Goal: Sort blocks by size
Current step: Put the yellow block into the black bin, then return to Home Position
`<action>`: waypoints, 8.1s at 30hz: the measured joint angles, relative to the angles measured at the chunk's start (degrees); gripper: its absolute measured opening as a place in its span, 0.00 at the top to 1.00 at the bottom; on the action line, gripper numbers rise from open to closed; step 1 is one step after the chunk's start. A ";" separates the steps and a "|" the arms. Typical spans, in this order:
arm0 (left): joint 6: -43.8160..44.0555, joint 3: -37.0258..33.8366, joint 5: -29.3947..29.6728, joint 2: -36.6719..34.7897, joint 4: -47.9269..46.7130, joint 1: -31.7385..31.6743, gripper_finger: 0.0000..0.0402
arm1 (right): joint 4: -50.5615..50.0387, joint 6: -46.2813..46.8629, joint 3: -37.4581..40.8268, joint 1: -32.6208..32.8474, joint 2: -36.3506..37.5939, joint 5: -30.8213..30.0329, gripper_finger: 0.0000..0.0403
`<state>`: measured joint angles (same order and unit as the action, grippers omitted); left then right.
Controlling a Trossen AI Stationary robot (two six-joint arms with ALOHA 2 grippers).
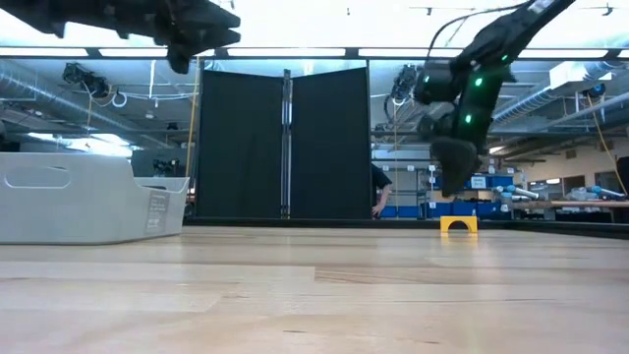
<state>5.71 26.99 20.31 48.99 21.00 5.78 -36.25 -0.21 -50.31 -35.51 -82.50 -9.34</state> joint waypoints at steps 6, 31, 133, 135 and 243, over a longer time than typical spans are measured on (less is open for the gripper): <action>0.94 -2.84 0.13 -6.13 -0.76 0.18 0.63 | -1.07 -8.18 -3.70 -3.71 -7.96 -0.25 0.23; 0.97 -2.94 0.25 -6.70 -2.46 0.22 0.63 | -11.01 -18.74 -12.60 -8.74 -18.57 -1.46 0.31; 0.33 -2.92 0.01 -6.66 -3.03 0.22 0.63 | -18.92 -7.29 -19.12 -2.90 -20.80 1.61 0.25; 0.29 -2.92 0.01 -6.66 -3.03 0.22 0.63 | -17.96 -7.22 -17.03 -2.90 -20.79 0.80 0.22; -5.12 -22.30 -5.39 -20.70 5.70 -0.56 1.00 | 58.02 -4.11 39.43 50.63 44.15 0.50 0.99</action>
<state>0.59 4.69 14.92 28.28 26.70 5.23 21.77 -4.33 -10.88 15.11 -38.35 -8.85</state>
